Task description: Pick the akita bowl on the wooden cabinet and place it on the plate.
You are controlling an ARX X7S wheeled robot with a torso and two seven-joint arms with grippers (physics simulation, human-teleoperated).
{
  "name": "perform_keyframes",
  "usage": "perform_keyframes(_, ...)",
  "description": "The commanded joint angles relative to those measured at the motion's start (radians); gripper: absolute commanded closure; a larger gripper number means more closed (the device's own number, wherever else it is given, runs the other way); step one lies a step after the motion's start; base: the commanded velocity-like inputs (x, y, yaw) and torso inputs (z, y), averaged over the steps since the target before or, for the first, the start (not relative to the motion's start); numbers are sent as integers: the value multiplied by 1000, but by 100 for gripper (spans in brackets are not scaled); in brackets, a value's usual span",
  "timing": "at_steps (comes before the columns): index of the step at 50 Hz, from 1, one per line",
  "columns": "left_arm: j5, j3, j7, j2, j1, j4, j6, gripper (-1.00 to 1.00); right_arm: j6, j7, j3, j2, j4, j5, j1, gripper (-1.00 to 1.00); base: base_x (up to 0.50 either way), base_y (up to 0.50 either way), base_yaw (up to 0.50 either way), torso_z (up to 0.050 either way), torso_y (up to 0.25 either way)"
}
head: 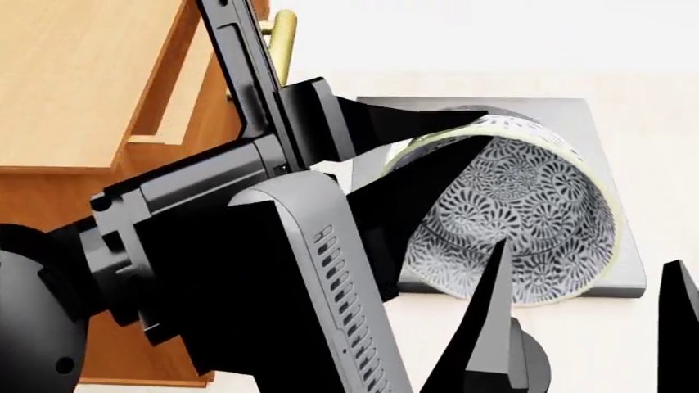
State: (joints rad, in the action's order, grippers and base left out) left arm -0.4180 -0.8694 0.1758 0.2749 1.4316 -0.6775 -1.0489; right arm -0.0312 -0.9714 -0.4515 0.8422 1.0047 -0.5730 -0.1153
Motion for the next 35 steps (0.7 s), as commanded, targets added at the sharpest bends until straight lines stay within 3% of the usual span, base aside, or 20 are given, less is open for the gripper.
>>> perform_keyframes(1, 3, 26, -21, 11, -10, -43, -17, 100, -1, -4, -9, 2, -2, 1, -6, -100, 0, 0, 0, 0, 0)
perform_keyframes(22, -35, 70, -49, 16, -15, -116, -72, 100, -29, 13, -26, 4, -11, 0, -3, -100, 0, 0, 0, 0, 0)
perform_keyframes(23, -35, 71, -50, 17, -15, -114, -71, 100, -34, 12, -24, 4, -11, 2, 0, 100, 0, 0, 0, 0, 0)
perform_keyframes(35, -46, 81, -57, 20, -19, -121, -79, 100, -23, -10, -21, 8, -17, -35, -10, 100, 0, 0, 0, 0, 1)
